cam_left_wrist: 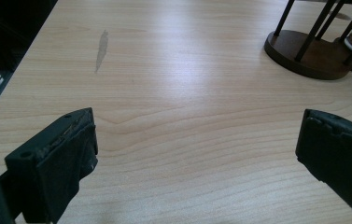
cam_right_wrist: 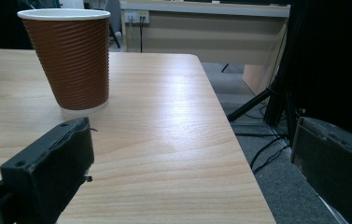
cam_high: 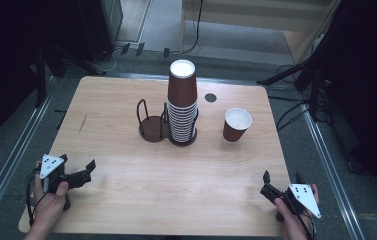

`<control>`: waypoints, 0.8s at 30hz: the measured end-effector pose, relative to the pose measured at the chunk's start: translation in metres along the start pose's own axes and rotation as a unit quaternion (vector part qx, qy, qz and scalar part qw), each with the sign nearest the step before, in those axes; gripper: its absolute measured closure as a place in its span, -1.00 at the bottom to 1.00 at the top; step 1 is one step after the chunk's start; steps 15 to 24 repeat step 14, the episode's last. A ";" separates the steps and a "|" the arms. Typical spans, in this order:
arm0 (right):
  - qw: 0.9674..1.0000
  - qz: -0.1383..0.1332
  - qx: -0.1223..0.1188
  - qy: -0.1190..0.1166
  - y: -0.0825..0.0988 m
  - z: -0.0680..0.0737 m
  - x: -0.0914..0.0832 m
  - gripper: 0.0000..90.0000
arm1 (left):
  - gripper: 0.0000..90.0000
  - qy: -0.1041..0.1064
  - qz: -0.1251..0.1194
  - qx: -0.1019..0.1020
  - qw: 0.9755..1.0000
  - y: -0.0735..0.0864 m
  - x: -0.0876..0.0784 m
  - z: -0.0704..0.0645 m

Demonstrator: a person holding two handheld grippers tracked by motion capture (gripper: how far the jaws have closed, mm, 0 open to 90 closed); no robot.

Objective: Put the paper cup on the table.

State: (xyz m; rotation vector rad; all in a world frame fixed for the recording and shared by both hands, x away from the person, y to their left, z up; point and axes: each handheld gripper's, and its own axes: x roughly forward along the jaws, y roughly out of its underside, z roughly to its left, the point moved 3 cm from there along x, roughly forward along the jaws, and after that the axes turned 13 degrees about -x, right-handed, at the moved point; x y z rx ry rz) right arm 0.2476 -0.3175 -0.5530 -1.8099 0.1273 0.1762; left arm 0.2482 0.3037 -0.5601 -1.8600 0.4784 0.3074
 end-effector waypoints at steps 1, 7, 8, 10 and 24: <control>1.000 0.000 0.000 0.000 0.000 0.000 0.000 -1.00 | -1.00 -0.001 0.000 0.002 1.000 0.000 0.000 0.000; 1.000 -0.003 0.000 0.001 0.000 0.000 -0.001 -1.00 | -1.00 -0.004 -0.007 -0.002 1.000 0.000 0.000 0.000; 1.000 -0.002 0.001 0.002 0.000 0.000 -0.001 -1.00 | -1.00 -0.005 -0.007 -0.001 1.000 -0.001 0.001 0.000; 1.000 -0.004 0.005 -0.001 0.000 -0.001 -0.001 -1.00 | -1.00 -0.006 -0.009 -0.001 1.000 -0.001 0.001 0.000; 1.000 0.000 0.008 -0.007 0.000 0.000 -0.001 -1.00 | -1.00 -0.004 -0.011 -0.003 1.000 -0.001 0.000 0.001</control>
